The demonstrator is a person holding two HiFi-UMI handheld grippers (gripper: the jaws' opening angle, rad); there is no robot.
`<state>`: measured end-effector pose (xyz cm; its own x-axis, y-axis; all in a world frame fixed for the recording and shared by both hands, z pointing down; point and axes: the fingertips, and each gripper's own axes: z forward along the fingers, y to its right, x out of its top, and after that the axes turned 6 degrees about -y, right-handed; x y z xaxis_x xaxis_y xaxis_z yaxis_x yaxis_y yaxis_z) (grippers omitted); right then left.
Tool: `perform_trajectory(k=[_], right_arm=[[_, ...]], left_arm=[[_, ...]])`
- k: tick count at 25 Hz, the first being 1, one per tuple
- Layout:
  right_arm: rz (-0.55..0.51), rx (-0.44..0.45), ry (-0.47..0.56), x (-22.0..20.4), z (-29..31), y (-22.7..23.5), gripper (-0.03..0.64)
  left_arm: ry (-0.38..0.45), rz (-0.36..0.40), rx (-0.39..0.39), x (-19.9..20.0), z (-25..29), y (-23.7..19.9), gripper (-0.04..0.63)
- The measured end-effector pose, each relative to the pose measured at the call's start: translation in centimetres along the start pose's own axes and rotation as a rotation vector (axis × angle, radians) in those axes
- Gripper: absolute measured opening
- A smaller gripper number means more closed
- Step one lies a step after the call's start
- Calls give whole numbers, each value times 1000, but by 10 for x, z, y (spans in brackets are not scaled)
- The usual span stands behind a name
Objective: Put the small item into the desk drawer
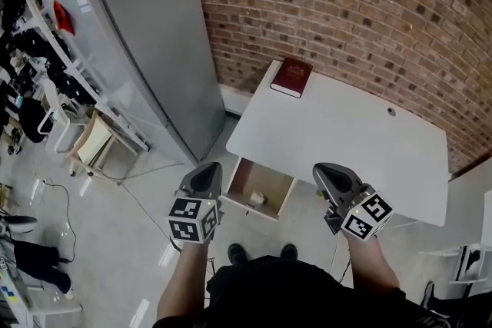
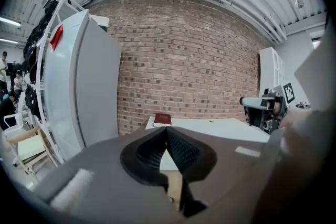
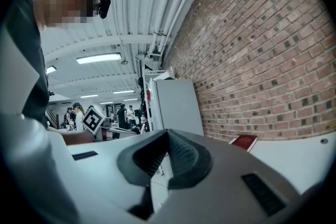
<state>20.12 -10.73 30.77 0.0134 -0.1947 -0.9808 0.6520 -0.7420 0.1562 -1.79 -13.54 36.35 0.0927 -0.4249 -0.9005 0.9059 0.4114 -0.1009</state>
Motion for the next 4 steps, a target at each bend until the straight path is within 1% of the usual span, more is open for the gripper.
perform_trajectory(k=[4], right_arm=[[4,6,-2,-2,5,1,12]], left_arm=[[-4,-4,-1,-2,2,-3,12]])
